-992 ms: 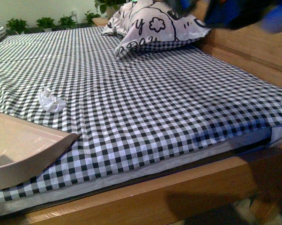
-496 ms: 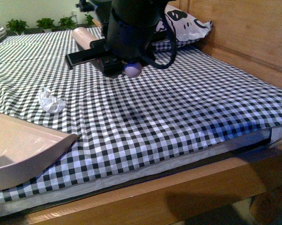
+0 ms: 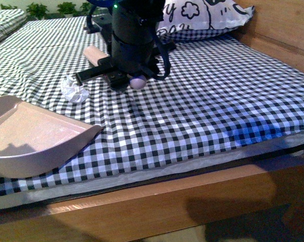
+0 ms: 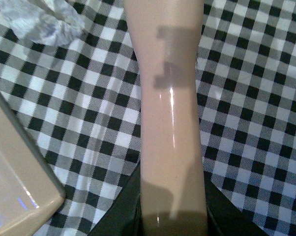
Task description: Clean up trash
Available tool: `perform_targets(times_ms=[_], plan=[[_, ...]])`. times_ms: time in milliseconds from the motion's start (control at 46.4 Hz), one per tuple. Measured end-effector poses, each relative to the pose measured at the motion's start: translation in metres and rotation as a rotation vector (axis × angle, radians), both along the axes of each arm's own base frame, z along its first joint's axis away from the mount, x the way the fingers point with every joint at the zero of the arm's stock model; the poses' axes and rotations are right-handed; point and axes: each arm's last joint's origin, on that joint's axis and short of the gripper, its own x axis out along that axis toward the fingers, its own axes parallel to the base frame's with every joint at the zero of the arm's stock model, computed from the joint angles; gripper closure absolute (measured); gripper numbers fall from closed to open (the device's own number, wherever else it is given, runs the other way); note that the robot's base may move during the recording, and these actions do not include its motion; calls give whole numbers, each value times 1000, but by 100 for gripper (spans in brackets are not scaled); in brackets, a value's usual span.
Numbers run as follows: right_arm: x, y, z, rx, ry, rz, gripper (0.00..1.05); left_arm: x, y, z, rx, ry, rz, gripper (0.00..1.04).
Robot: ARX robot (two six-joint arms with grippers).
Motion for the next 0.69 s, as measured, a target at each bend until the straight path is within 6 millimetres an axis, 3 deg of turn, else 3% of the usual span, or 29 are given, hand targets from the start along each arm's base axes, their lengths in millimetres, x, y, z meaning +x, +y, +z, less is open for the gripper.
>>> perform_targets(times_ms=[237, 496, 582, 690], plan=[[5, 3, -19, -59, 31, 19, 86, 0, 0, 0, 1, 0, -1, 78], [-11, -3, -26, 2, 228, 193, 86, 0, 0, 0, 2, 0, -1, 78], [-22, -9, -18, 49, 321, 302, 86, 0, 0, 0, 2, 0, -1, 78], [-34, -23, 11, 157, 374, 443, 86, 0, 0, 0, 2, 0, -2, 78]])
